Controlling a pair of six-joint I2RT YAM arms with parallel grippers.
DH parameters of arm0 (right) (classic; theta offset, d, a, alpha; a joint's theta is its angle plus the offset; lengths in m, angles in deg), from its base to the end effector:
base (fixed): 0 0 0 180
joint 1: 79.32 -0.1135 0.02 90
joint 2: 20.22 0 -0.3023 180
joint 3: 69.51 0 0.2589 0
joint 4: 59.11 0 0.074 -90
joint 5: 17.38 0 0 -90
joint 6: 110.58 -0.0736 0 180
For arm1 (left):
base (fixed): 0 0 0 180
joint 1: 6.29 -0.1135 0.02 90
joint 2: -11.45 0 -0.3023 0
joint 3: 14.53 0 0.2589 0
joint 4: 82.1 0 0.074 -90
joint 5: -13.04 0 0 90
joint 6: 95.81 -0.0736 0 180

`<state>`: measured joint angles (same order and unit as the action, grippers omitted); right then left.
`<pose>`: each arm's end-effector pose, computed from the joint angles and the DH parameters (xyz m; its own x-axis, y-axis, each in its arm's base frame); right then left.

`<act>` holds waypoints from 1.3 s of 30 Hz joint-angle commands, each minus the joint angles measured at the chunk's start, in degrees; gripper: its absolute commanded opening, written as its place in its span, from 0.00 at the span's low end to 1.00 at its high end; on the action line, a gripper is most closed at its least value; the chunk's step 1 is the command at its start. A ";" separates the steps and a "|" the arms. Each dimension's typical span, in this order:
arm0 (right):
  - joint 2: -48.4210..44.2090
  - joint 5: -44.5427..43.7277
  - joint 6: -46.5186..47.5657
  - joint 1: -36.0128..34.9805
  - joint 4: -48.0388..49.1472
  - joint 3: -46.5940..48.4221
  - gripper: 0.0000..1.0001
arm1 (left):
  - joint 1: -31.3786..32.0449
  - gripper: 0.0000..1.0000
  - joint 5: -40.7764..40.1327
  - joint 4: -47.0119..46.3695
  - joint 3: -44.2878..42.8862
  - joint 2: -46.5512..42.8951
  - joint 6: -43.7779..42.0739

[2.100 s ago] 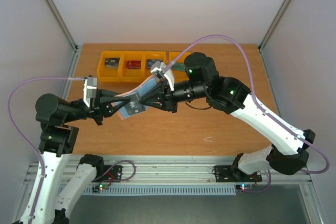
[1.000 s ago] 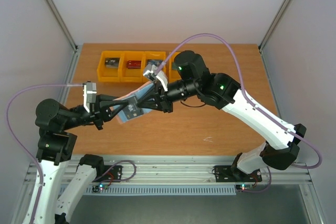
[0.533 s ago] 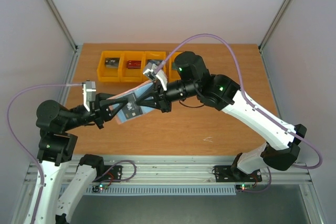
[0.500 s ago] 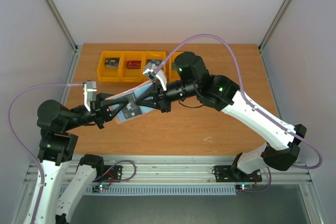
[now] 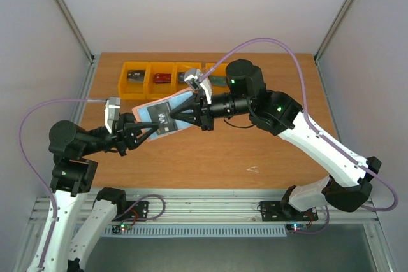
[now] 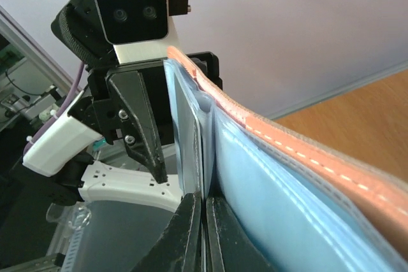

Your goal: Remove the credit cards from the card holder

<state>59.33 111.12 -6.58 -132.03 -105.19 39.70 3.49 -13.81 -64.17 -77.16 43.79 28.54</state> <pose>0.1552 0.2795 0.5017 0.0720 -0.2180 -0.9733 -0.9966 -0.0553 -0.0613 0.0804 -0.0805 0.4288 -0.3537 -0.1976 -0.9142 0.8914 0.2247 -0.3935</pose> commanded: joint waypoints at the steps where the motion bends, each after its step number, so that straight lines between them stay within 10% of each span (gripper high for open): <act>1: -1.52 -0.64 1.12 0.81 -0.83 1.23 0.01 | 0.24 0.20 2.05 -3.39 0.08 -0.21 0.86; 20: -2.08 -0.73 4.36 2.38 -7.39 4.19 0.01 | 0.24 0.02 2.27 -6.63 0.41 1.61 2.19; 33: -1.24 1.76 4.88 5.08 -9.52 5.32 0.01 | 0.19 0.21 2.53 -9.16 0.85 2.85 3.68; 39: -1.06 2.21 5.36 5.07 -9.78 5.69 0.01 | 0.24 0.12 2.65 -8.14 0.89 2.76 3.15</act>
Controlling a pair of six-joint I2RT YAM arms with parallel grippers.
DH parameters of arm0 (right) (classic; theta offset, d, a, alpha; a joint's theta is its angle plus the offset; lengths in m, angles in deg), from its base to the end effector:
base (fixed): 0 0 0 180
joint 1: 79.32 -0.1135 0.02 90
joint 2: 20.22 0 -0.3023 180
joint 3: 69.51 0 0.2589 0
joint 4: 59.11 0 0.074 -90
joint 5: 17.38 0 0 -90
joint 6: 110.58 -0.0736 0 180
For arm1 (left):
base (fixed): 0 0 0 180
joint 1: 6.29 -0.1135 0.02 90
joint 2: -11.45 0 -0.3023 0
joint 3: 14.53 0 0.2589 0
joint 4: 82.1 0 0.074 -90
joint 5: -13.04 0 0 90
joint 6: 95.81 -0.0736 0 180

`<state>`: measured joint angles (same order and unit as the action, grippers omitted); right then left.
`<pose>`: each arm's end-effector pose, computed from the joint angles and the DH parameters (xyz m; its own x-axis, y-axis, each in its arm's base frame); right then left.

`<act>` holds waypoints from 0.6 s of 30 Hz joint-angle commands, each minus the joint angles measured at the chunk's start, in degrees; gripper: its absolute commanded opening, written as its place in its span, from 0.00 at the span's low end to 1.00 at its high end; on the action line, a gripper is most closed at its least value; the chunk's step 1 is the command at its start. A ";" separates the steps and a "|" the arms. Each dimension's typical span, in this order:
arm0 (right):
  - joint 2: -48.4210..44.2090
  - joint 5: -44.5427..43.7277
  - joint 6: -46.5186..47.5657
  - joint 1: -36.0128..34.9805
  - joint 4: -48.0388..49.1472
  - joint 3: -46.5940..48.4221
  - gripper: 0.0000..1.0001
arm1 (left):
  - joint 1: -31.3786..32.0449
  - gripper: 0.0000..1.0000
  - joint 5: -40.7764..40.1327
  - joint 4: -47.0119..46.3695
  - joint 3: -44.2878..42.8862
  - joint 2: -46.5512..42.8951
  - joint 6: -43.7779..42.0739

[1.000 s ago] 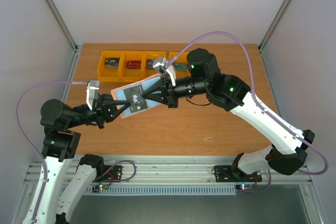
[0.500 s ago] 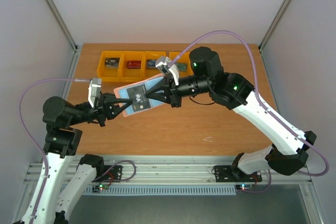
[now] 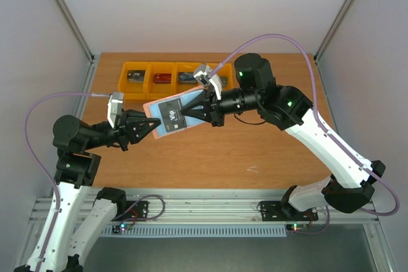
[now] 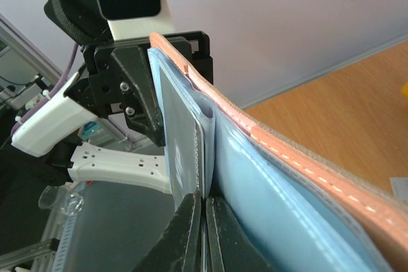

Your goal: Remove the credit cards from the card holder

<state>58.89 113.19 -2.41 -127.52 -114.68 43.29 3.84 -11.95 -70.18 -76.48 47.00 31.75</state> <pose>0.1635 0.2547 0.5056 0.0660 -0.2815 -0.9573 -0.9977 -0.0331 -0.0591 0.0943 -0.0846 0.4307 -0.3768 -0.1943 -0.9057 0.8938 0.1805 -0.4106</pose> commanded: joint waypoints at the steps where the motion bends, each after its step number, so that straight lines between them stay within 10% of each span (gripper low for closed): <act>1: -0.60 0.05 1.36 0.57 -0.54 2.14 0.01 | -0.11 0.09 0.71 -1.80 0.14 -0.49 -0.18; 18: -2.82 -1.69 2.52 3.23 -4.73 1.14 0.01 | -0.11 0.00 -2.56 2.92 -0.42 -1.62 -6.30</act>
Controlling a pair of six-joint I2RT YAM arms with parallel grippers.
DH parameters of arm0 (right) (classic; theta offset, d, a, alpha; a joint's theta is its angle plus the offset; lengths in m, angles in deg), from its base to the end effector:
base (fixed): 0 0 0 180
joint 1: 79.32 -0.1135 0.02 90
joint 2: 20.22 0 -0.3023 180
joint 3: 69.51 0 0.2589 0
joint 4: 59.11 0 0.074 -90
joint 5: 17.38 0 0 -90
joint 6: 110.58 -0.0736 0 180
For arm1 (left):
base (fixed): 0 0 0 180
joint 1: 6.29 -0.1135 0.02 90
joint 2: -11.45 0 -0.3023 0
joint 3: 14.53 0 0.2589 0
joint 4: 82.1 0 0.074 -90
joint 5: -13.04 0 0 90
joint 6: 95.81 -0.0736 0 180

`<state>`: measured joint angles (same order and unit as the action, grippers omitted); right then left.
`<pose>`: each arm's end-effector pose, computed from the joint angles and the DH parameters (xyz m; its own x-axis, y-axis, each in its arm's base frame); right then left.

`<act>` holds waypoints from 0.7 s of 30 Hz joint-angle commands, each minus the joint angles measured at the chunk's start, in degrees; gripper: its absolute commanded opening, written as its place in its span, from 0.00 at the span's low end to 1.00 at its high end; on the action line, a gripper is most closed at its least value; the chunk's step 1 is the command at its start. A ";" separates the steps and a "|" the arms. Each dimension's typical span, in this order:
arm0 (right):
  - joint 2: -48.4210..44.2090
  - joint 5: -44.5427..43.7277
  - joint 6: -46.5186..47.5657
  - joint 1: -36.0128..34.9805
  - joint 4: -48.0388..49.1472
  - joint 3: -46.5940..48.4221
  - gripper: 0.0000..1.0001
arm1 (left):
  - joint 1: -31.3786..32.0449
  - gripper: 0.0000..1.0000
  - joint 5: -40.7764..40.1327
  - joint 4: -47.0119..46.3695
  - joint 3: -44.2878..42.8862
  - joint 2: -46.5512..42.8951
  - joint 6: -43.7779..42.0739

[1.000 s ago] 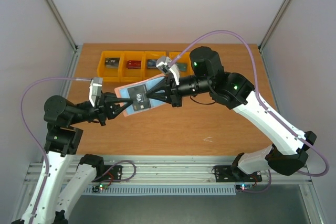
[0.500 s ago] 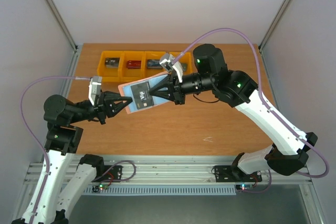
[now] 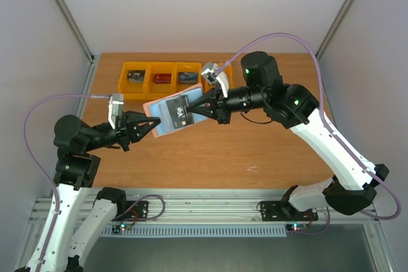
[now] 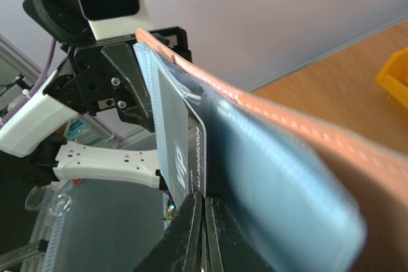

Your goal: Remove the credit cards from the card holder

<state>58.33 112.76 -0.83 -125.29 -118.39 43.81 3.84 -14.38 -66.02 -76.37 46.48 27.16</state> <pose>0.1683 0.2423 0.5034 0.0521 -0.3178 -0.9467 -0.9984 0.0024 -0.0558 0.0963 -0.0836 0.4239 -0.3575 -0.1907 -0.9142 0.8880 0.2338 -0.3960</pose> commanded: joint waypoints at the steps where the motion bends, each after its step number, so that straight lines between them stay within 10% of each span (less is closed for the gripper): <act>1: -2.33 -1.48 0.98 1.02 -1.14 0.47 0.01 | -0.11 0.00 -0.08 -1.53 -0.51 -1.02 -1.62; 18: 0.67 4.93 -3.03 0.81 3.90 0.62 0.01 | -0.11 0.00 -0.13 -9.07 1.00 -0.40 3.11; 21: 1.70 5.54 -3.63 0.43 5.12 1.06 0.01 | -0.03 0.17 0.70 -10.64 1.25 -0.28 5.54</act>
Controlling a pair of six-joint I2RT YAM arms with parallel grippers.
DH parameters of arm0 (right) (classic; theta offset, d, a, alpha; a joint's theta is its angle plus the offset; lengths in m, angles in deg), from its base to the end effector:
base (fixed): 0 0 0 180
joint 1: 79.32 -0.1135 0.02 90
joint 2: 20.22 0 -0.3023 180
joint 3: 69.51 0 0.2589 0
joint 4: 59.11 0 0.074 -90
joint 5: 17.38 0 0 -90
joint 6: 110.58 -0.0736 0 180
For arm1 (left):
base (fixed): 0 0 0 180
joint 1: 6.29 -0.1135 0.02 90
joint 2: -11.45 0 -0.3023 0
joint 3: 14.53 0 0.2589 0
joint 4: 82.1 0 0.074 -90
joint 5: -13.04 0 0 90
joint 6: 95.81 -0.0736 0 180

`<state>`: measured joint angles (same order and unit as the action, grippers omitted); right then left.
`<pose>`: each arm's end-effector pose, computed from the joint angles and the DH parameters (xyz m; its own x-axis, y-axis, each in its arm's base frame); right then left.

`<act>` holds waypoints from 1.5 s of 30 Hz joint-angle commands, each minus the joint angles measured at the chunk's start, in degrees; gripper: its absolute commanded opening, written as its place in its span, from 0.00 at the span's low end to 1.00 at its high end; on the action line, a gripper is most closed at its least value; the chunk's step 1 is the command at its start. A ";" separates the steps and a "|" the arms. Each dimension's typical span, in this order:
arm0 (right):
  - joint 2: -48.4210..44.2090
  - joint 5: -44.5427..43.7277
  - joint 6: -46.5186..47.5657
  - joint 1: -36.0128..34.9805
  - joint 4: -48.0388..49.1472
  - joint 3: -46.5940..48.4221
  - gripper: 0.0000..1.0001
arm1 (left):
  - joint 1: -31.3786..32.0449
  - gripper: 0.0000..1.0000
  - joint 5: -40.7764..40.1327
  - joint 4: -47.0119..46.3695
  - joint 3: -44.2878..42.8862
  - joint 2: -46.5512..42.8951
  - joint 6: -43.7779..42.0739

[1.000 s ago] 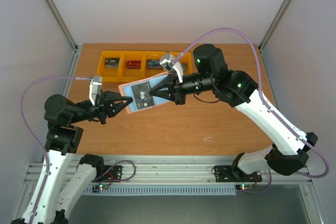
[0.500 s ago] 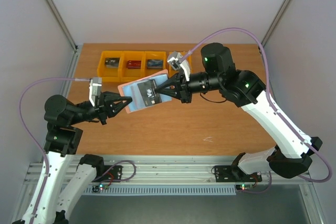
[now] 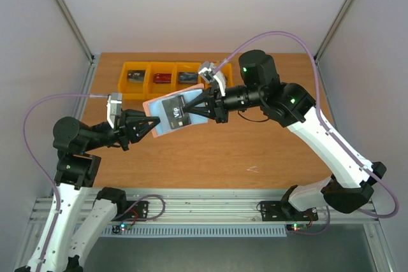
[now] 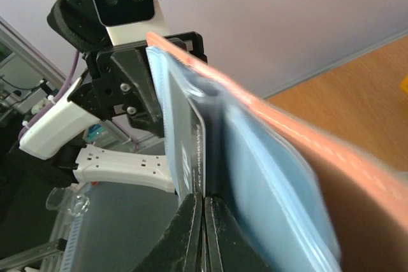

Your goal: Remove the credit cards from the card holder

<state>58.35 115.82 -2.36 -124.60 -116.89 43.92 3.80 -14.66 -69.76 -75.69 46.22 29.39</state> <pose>0.1683 0.2416 0.5081 0.0404 -0.2831 -0.9582 -0.9991 -0.0248 -0.0348 0.0955 -0.0832 0.4272 -0.3391 -0.2118 -0.9166 0.8953 0.2265 -0.3835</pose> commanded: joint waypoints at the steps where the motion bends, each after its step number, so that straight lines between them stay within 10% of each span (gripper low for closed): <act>1: 1.89 2.81 -2.28 -0.40 3.98 0.95 0.01 | 0.02 0.22 1.18 -7.03 0.65 -0.09 3.63; 26: 5.03 7.17 -4.43 -2.38 5.13 1.11 0.14 | 0.20 0.00 0.94 -7.19 0.63 0.36 3.06; 45: -7.38 -3.76 -1.71 7.59 1.24 -9.88 0.01 | 0.20 0.00 -2.32 -0.97 2.67 -0.23 1.98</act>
<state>55.64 116.17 -5.05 -121.84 -112.71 37.28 3.80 -15.80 -71.14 -74.34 46.68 32.45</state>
